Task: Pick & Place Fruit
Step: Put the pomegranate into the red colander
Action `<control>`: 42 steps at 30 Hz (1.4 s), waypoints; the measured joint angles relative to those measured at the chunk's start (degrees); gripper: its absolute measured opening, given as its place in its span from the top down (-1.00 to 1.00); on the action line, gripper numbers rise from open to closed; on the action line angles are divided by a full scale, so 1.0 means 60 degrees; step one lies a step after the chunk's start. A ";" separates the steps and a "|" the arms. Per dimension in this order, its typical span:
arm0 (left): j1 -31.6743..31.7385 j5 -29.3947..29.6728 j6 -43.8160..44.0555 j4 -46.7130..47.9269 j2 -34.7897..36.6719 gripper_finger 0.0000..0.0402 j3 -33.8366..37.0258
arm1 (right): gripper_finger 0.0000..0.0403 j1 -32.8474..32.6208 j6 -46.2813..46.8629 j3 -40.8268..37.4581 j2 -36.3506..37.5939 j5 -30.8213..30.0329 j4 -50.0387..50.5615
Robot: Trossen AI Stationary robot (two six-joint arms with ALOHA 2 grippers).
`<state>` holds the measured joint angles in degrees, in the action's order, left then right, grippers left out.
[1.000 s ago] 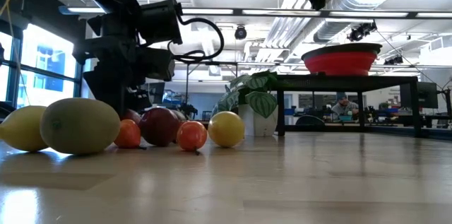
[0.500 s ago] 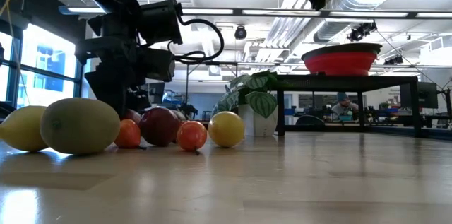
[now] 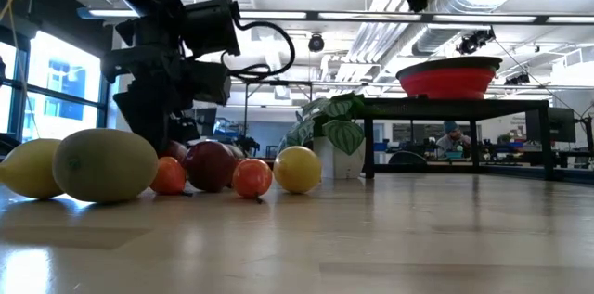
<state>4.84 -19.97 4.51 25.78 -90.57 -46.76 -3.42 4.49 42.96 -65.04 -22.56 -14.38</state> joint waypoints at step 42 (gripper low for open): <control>0.0345 0.3087 -0.4614 -0.0201 0.1333 -0.11 -0.8707 | 0.99 -0.1468 -0.1044 0.0005 0.3171 -0.0009 -0.0337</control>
<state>6.91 -1.44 -23.17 24.57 -82.58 -99.00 -12.23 -1.77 42.99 -46.01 -22.61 -16.41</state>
